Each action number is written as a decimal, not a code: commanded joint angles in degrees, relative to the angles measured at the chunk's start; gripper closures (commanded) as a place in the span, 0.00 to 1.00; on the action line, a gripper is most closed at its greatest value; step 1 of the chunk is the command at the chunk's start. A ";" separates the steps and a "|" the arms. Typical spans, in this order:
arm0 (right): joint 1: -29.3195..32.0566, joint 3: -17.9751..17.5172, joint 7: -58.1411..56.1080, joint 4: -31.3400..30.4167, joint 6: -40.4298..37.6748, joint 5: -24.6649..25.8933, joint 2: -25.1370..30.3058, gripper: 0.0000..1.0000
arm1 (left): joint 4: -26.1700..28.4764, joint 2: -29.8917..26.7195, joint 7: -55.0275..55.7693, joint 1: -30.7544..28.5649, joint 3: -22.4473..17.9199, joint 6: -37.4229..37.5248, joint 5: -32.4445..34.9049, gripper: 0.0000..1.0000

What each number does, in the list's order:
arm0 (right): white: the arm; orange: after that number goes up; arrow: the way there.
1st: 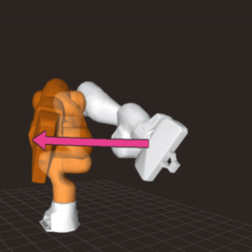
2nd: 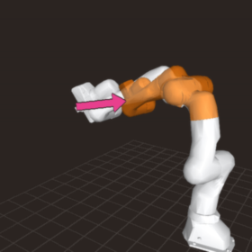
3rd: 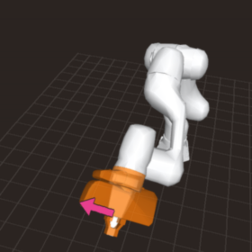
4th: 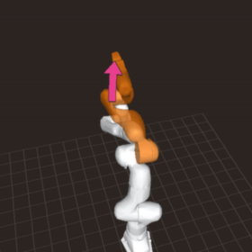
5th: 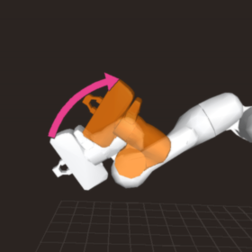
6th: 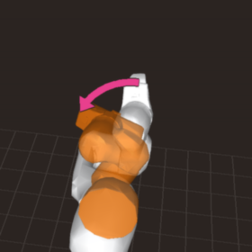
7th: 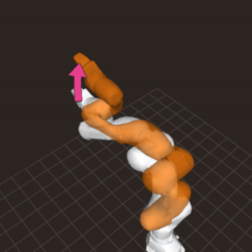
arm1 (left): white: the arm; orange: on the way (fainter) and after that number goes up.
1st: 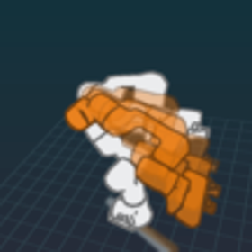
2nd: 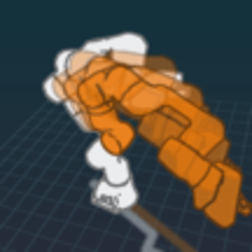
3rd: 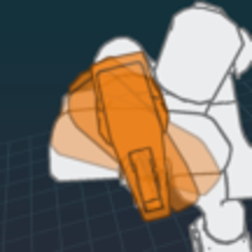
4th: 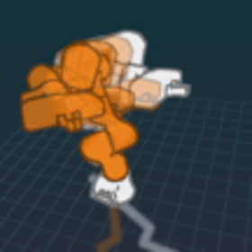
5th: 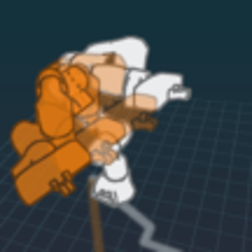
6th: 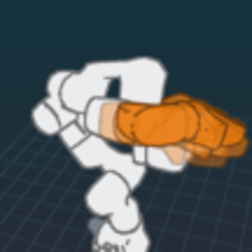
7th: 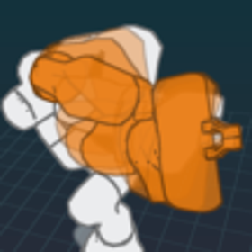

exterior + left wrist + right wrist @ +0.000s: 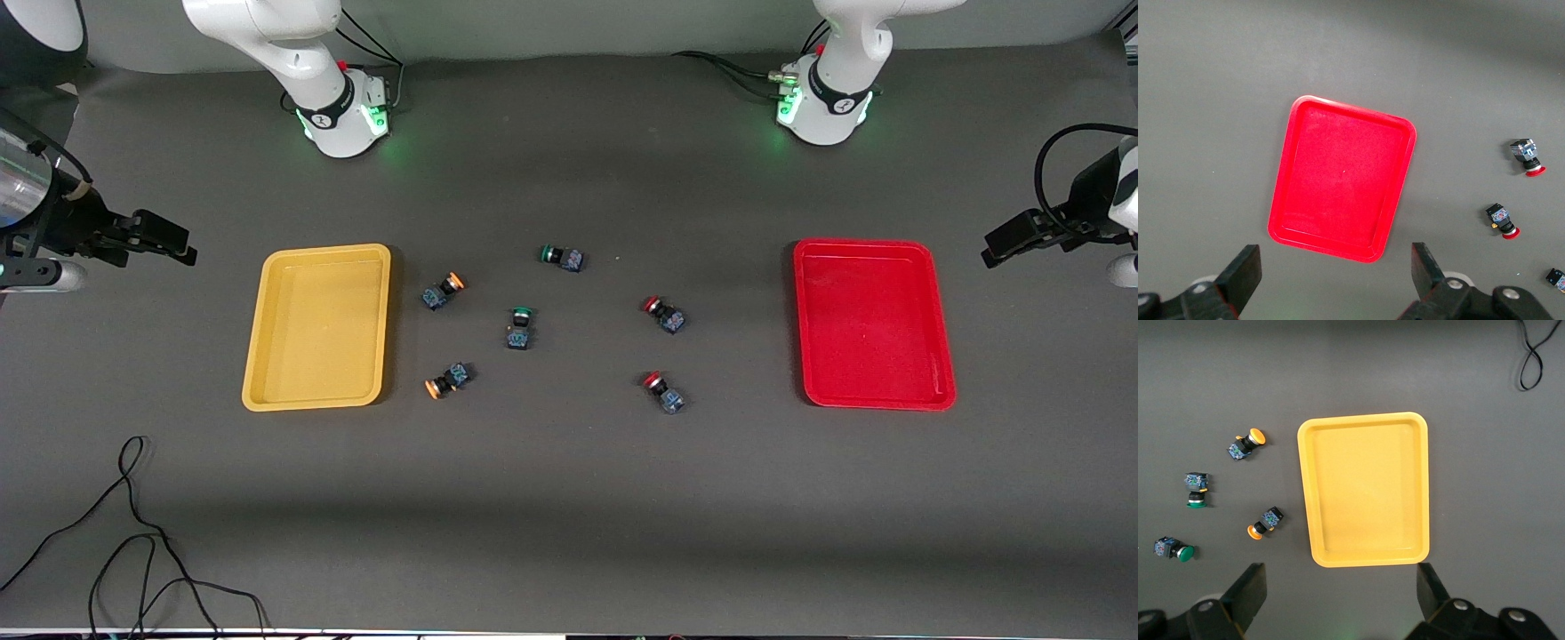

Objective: Place red and yellow buttons in trays

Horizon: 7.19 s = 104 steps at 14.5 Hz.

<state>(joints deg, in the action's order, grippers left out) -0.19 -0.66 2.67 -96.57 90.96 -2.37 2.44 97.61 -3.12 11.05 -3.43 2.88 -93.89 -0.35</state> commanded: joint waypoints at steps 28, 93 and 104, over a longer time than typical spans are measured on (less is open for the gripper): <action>-26.70 -0.48 60.44 -33.95 49.14 -0.71 -23.36 0.92 | -1.38 9.44 1.85 9.65 3.01 7.86 -6.16 0.00; -21.78 10.48 45.37 -1.68 20.24 -6.51 -28.12 1.00 | -23.43 52.95 37.99 26.71 2.48 -25.27 -9.58 0.01; -20.55 19.65 26.95 -11.97 31.21 -7.39 -29.33 0.01 | -21.76 52.18 37.91 26.73 2.39 -26.01 -8.53 1.00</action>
<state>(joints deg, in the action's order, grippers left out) -20.10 18.61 29.16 -107.26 121.79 -9.27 -28.51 76.03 50.74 47.56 23.33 5.76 -121.72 -9.42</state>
